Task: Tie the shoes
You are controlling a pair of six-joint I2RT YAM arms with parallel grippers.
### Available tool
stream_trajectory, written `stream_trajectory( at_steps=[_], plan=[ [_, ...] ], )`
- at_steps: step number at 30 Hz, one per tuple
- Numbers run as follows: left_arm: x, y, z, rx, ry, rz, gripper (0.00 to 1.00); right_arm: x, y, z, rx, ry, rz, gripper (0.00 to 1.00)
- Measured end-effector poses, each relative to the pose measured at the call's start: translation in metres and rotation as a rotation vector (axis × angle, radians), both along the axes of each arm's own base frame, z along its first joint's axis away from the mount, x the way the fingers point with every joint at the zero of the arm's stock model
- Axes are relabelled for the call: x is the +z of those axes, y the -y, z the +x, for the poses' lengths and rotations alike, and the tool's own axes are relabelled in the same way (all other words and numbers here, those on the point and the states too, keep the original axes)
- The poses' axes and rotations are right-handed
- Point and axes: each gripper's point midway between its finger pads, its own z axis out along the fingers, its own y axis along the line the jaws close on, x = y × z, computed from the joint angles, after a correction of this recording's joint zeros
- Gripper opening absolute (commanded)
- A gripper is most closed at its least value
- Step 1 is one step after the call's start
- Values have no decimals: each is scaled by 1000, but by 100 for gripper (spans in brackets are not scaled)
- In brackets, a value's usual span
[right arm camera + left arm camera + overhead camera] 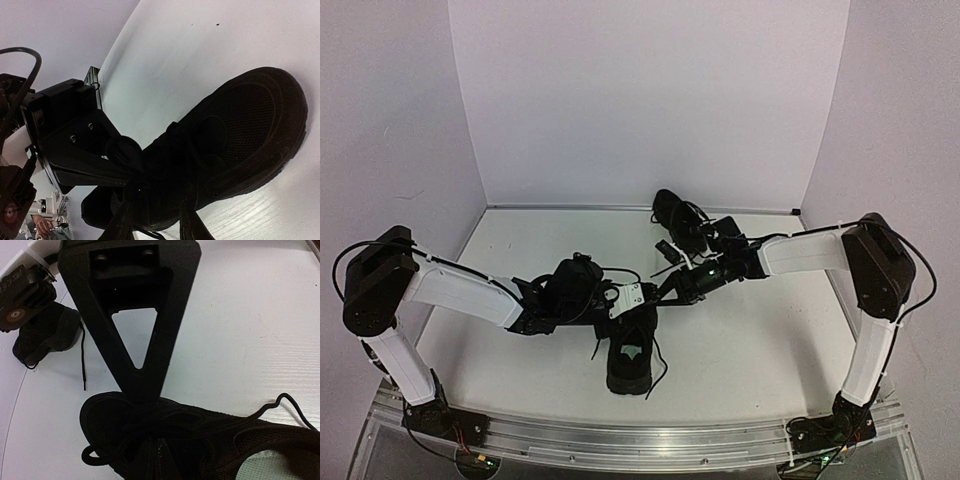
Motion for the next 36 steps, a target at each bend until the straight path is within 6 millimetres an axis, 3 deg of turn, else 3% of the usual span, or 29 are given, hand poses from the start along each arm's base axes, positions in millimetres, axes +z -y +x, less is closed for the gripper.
stream_trajectory(
  at_steps=[10, 36],
  plan=[
    [-3, -1, -1, -14, 14, 23, 0, -15, -6, -10, 35, -47, -4, 28],
    [-3, -1, -1, -16, 14, 24, 0, -9, -22, -18, 81, -88, 36, 33]
  ],
)
